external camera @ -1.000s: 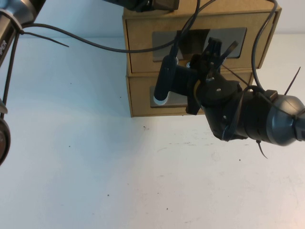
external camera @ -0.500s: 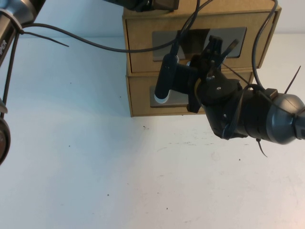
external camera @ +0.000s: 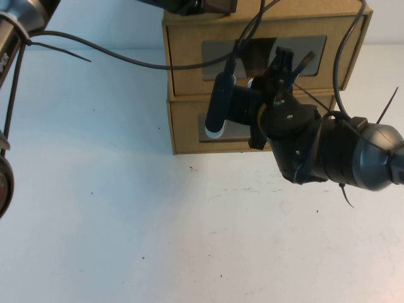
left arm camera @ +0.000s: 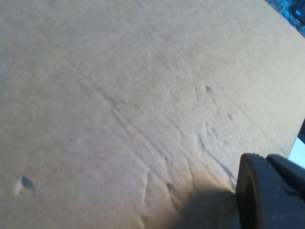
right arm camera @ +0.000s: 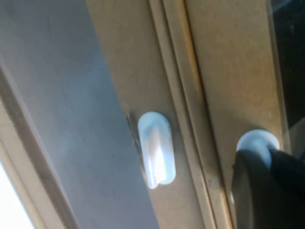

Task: Open the shoe box
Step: 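Pull the top drawer of the cardboard box fully open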

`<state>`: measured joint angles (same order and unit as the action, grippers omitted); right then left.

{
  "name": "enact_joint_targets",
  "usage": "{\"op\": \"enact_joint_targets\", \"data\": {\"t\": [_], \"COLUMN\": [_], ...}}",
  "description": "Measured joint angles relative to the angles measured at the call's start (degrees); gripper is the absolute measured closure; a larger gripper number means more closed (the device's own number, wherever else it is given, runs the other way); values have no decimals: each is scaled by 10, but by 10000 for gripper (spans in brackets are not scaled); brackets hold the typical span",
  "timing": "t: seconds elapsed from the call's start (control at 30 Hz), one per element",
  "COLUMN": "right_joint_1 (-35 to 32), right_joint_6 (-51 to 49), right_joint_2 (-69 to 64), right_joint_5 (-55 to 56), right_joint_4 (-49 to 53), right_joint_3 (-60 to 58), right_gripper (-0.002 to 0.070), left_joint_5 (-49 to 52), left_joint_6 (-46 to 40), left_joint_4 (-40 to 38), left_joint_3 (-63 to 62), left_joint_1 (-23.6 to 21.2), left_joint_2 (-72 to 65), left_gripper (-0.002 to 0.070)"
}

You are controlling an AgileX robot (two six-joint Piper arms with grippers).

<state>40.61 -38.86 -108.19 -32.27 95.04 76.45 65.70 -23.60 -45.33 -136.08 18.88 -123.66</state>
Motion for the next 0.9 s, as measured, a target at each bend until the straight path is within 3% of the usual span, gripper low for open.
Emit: {"op": "enact_joint_targets", "data": {"t": [0.27, 0.57, 0.9], "right_joint_1": [0, 28, 33], "right_joint_6": [56, 57, 46], "right_joint_2": [27, 102, 118], "right_joint_5": [0, -10, -13], "right_joint_4": [-50, -55, -76], "right_joint_3": [-22, -121, -132], "right_gripper": [668, 668, 668], "left_joint_5": [13, 42, 42], "left_joint_6": [5, 18, 37], "left_joint_4": [-6, -20, -20], "left_joint_3": [0, 0, 0], "left_joint_1": [1, 5, 5], "left_joint_2": [0, 0, 0], "left_gripper": [678, 678, 678]}}
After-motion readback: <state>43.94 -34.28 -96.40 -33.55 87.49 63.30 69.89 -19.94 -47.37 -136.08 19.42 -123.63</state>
